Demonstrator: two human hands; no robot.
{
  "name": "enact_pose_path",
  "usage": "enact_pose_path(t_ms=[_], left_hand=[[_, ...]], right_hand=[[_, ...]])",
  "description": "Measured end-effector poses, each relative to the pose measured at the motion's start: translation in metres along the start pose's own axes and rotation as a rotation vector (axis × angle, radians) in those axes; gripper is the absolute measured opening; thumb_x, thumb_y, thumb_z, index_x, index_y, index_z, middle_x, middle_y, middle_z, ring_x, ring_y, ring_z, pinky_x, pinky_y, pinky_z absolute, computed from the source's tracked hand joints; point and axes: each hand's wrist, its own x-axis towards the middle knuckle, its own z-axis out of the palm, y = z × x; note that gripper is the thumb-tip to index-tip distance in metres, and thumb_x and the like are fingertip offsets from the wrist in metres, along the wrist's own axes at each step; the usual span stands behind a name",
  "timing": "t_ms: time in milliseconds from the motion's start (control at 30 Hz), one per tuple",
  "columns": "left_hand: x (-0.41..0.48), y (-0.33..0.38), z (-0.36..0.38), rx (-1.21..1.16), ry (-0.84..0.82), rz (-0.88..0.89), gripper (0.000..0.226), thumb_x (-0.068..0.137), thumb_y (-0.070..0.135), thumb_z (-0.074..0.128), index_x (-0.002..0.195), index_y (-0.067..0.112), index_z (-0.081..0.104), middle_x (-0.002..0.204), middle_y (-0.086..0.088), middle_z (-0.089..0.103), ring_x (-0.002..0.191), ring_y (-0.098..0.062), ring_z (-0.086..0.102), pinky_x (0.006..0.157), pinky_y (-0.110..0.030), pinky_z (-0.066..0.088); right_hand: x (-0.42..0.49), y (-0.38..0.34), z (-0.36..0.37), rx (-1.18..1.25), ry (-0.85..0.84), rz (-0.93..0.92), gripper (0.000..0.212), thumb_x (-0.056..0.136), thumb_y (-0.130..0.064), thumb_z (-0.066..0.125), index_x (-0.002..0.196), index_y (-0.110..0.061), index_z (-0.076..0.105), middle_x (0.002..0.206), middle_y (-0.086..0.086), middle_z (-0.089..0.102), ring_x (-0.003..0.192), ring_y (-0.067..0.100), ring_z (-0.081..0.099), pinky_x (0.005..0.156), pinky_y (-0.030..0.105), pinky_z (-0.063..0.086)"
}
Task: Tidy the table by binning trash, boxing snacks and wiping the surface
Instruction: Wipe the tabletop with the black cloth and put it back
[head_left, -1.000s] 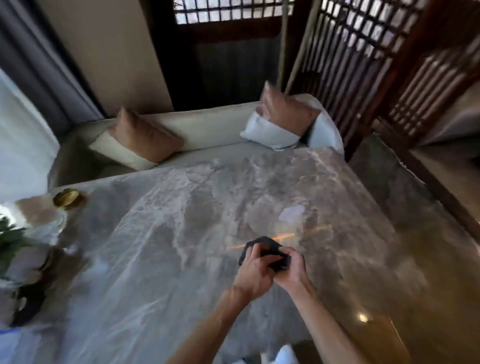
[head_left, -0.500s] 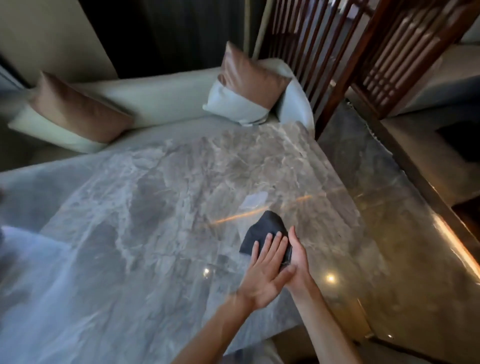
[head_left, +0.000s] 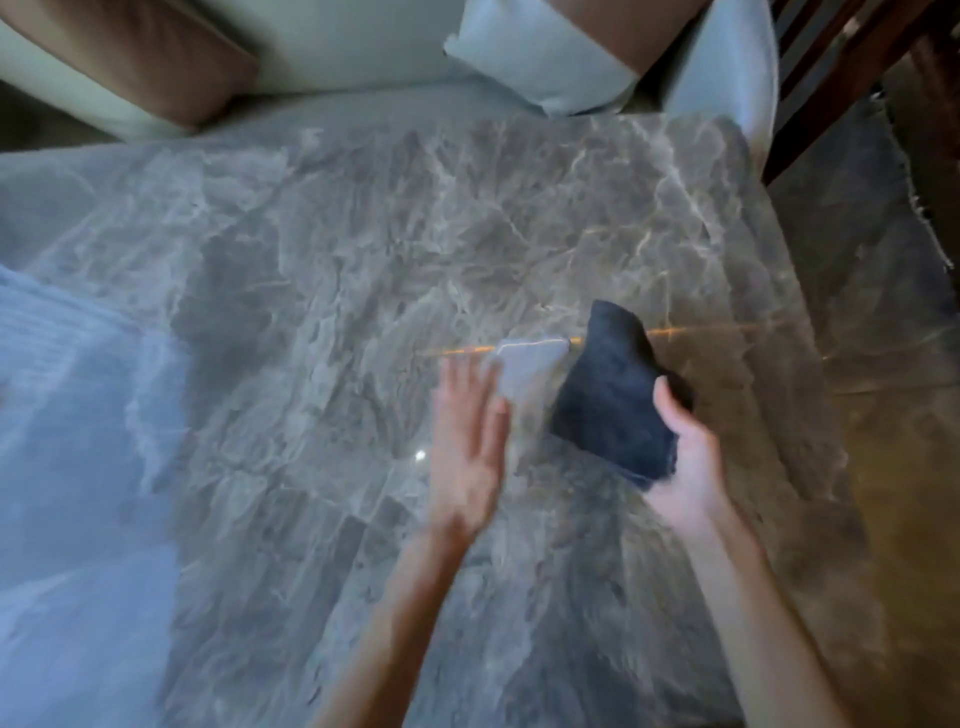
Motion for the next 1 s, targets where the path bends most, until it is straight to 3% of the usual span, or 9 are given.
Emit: enact_pose_path(t_ms=[100,167,233,433,600,667,733,833,1000], left_hand=[[0.035,-0.053,-0.039,0.542,0.189,-0.190,0.064,0.097,0.045,0.020,0.155,0.019,0.011,0.163,-0.002,-0.006,0.150,-0.020,-0.015,0.123,-0.047,-0.009],[0.036,-0.081,-0.044,0.702,0.205,-0.248,0.066,0.096,0.048,0.015,0.155,0.022,0.000,0.164,-0.004,-0.009,0.151,-0.023,-0.015,0.122,-0.049,-0.009],[0.035,-0.100,-0.041,0.795,0.201,-0.237,0.064,0.097,0.046,0.012,0.154,0.023,-0.005,0.164,-0.003,-0.010,0.151,-0.022,-0.015,0.122,-0.052,-0.006],[0.036,-0.116,-0.042,0.818,0.261,-0.198,0.059,0.098,0.037,0.015,0.155,0.030,-0.002,0.165,0.001,-0.001,0.152,-0.016,-0.005,0.123,-0.051,0.001],[0.037,-0.122,-0.043,0.821,0.273,-0.183,0.061,0.096,0.033,0.020,0.155,0.030,0.004,0.165,0.002,0.004,0.152,-0.014,0.000,0.123,-0.051,0.004],[0.038,-0.124,-0.044,0.813,0.282,-0.174,0.062,0.096,0.032,0.022,0.155,0.028,0.007,0.165,0.002,0.005,0.152,-0.012,0.001,0.123,-0.050,0.004],[0.038,-0.125,-0.045,0.804,0.291,-0.172,0.062,0.096,0.031,0.023,0.156,0.027,0.009,0.164,0.002,0.007,0.152,-0.012,0.002,0.123,-0.050,0.005],[0.037,-0.125,-0.043,0.805,0.292,-0.171,0.062,0.095,0.029,0.025,0.155,0.025,0.012,0.164,0.002,0.008,0.152,-0.013,0.005,0.123,-0.050,0.005],[0.037,-0.125,-0.042,0.789,0.304,-0.158,0.064,0.094,0.028,0.026,0.156,0.026,0.010,0.164,0.002,0.008,0.152,-0.013,0.004,0.123,-0.049,0.003]], right_hand=[[0.017,-0.026,-0.010,-0.057,0.015,-0.068,0.051,0.083,-0.048,0.055,0.114,-0.011,0.073,0.120,0.012,0.071,0.111,0.027,0.068,0.088,0.047,0.058],[0.023,-0.040,-0.014,-0.104,0.016,-0.115,0.044,0.084,-0.049,0.056,0.104,-0.017,0.078,0.116,0.007,0.074,0.107,0.023,0.070,0.078,0.040,0.062],[0.025,-0.052,-0.011,-0.159,0.045,-0.172,0.039,0.083,-0.048,0.059,0.102,-0.020,0.079,0.116,0.004,0.074,0.107,0.020,0.071,0.075,0.034,0.061],[0.044,-0.083,0.003,-0.513,0.189,-0.462,0.041,0.098,-0.032,0.050,0.135,-0.014,0.054,0.134,0.004,0.063,0.126,0.017,0.058,0.104,0.036,0.050],[0.089,-0.066,0.016,-1.216,0.318,-0.529,0.051,0.101,-0.038,0.047,0.145,-0.014,0.042,0.148,0.001,0.043,0.122,-0.007,0.032,0.093,-0.006,0.017],[0.111,-0.042,0.020,-1.305,0.317,-0.453,0.060,0.102,-0.040,0.041,0.154,-0.016,0.022,0.163,0.003,0.017,0.146,0.007,0.011,0.118,0.015,0.005],[0.127,-0.021,0.023,-1.343,0.385,-0.427,0.070,0.101,-0.049,0.034,0.156,-0.018,0.005,0.165,0.003,-0.007,0.151,0.024,-0.014,0.124,0.039,-0.006],[0.133,0.004,0.025,-1.354,0.444,-0.410,0.089,0.087,-0.070,0.021,0.155,-0.017,0.000,0.164,0.006,-0.016,0.149,0.026,-0.022,0.123,0.042,-0.012],[0.126,0.062,0.048,-1.769,0.332,-0.592,0.084,0.087,-0.063,0.008,0.155,-0.016,-0.006,0.165,0.002,-0.013,0.149,0.026,-0.021,0.119,0.046,-0.018]])
